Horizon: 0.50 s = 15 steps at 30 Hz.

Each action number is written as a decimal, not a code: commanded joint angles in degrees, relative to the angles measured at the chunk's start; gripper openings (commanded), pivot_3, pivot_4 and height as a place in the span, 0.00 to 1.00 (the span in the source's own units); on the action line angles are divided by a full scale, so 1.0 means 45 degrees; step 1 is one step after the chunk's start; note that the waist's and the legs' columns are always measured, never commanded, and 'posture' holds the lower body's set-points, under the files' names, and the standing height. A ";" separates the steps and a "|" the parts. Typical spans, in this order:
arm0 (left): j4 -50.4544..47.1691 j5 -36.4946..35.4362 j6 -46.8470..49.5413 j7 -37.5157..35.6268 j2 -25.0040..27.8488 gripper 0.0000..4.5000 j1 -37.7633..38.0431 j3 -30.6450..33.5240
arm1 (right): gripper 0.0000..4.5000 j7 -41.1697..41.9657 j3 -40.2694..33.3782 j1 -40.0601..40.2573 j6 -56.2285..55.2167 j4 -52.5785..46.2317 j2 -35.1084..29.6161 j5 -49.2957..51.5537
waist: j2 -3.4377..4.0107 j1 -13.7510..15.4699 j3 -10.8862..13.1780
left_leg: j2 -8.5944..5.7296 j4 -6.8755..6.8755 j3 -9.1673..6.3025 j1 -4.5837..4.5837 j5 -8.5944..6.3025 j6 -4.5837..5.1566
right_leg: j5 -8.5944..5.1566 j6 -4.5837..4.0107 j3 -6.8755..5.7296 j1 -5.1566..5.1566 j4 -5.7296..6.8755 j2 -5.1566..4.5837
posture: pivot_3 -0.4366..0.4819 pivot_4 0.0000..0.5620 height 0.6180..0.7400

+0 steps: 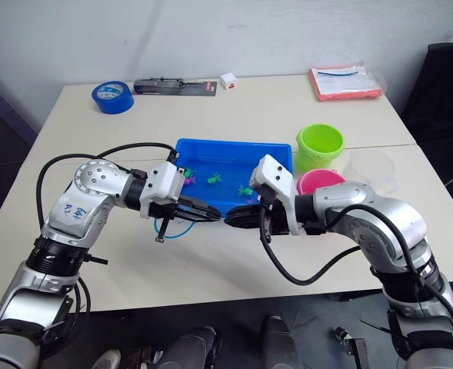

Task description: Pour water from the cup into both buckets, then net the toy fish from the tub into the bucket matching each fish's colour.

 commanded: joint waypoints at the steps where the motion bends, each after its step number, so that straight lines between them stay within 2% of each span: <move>1: -0.0295 0.0117 0.0045 0.0040 0.0202 0.00 -0.0140 0.0059 | 0.18 0.0254 -0.0193 -0.0257 -0.0207 -0.0325 -0.0031 0.0157 | 0.0000 -0.0001 0.0000 | 0.0000 0.0000 0.0000 0.0000 0.0000 0.0000 | 0.0000 0.0000 0.0000 0.0000 0.0000 0.0000 | 0.48 0.27 1.00; 12: -0.0360 0.0360 0.0641 0.0329 0.0288 0.00 -0.0196 -0.0047 | 0.18 0.0388 -0.0204 -0.0224 -0.0194 -0.0361 -0.0107 0.0170 | 0.0000 0.0000 0.0000 | 0.0000 0.0001 0.0000 0.0000 0.0000 0.0000 | 0.0000 0.0000 0.0001 0.0000 0.0000 0.0000 | 0.48 0.27 1.00; 15: -0.0291 0.0561 0.1029 0.0637 0.0281 0.23 -0.0372 -0.0086 | 0.18 0.0434 -0.0197 -0.0216 -0.0193 -0.0372 -0.0114 0.0181 | 0.0000 0.0001 0.0000 | -0.0001 0.0002 0.0000 0.0000 0.0000 0.0000 | 0.0000 0.0000 0.0001 0.0000 0.0000 0.0000 | 0.48 0.27 1.00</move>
